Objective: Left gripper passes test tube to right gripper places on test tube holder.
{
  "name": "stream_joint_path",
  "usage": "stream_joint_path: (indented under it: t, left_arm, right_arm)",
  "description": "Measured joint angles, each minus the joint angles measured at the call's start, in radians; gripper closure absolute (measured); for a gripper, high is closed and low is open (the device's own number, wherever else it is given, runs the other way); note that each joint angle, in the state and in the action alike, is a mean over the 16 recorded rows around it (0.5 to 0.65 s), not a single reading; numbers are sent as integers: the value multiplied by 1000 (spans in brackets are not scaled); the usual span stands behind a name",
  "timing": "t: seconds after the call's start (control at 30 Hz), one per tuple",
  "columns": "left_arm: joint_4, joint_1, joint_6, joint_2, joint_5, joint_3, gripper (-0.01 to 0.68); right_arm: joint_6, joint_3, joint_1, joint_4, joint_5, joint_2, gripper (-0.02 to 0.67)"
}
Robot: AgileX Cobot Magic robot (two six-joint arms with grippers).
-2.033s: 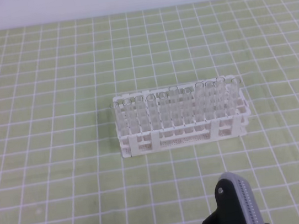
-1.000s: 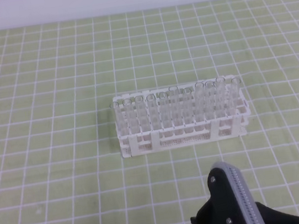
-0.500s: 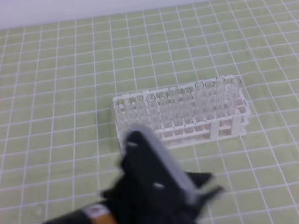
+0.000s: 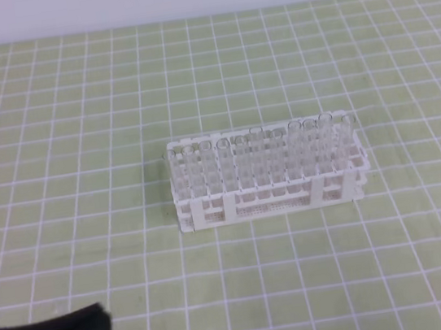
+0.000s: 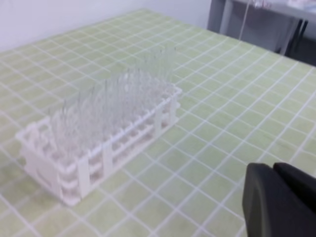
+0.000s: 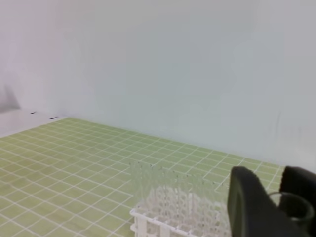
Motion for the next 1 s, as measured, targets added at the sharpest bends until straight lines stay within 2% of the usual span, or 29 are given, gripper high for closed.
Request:
stream_joint_path:
  t: [0.3,1.0]
  left_arm:
    - [-55,1,-1,-188,43,92,675]
    - [-63,0,0,-211,60,100,675]
  right_arm:
    - [0,0,0,2,-1,0,550]
    - [-2,0,0,10,15,0,550]
